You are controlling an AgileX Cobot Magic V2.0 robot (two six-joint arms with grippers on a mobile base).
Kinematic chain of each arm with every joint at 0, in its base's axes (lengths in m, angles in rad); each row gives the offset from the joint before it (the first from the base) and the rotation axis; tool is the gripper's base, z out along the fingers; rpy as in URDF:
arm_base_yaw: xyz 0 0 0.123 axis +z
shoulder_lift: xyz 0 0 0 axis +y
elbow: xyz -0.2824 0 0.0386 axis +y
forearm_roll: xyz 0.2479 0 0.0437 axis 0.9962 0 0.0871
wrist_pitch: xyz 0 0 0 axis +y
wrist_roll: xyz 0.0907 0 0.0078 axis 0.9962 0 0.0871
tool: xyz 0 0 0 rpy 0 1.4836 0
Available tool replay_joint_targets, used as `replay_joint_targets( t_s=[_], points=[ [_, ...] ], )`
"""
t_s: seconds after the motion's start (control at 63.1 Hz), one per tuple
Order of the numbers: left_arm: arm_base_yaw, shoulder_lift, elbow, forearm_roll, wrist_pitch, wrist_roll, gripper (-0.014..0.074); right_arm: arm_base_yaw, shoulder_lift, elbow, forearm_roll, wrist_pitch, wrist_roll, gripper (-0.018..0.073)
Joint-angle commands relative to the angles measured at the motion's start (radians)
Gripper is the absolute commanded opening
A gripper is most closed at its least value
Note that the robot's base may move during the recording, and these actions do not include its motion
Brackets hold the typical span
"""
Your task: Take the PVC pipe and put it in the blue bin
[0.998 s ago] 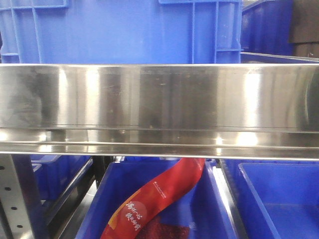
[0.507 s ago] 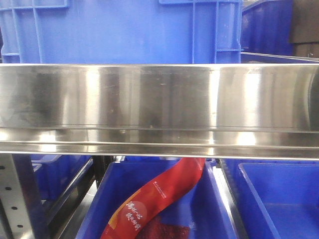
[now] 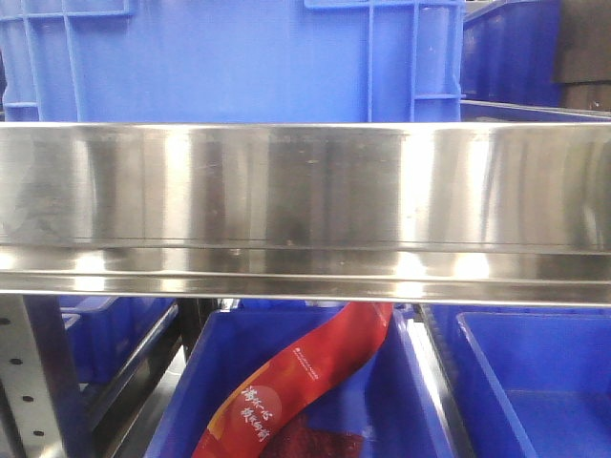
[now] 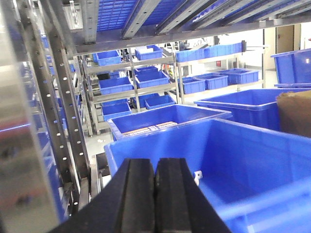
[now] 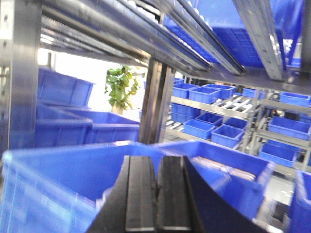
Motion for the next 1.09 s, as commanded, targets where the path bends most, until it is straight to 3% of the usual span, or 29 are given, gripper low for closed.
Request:
replay_joint_targets(
  t_s=[0.0, 0.206, 0.38, 0.602, 1.077],
  points=[
    [-0.007, -0.062, 0.044, -0.009, -0.016, -0.004, -0.0111, -0.004, -0.046, 0.037, -0.022, 0.007, -0.004, -0.0162],
    [-0.007, -0.171, 0.137, -0.009, 0.014, -0.004, -0.0111, -0.004, -0.123, 0.122, -0.029, 0.105, -0.004, -0.0162],
    [-0.007, -0.225, 0.228, -0.009, 0.019, -0.004, -0.0111, -0.004, -0.179, 0.178, -0.061, 0.099, -0.004, -0.0162],
    [-0.007, -0.233, 0.337, -0.009, 0.015, -0.004, -0.0111, -0.004, -0.184, 0.179, -0.052, 0.245, -0.004, -0.0162],
    [-0.007, -0.234, 0.347, -0.036, -0.019, -0.004, -0.0111, -0.004, -0.184, 0.179, -0.048, 0.234, -0.004, -0.0162]
  ],
)
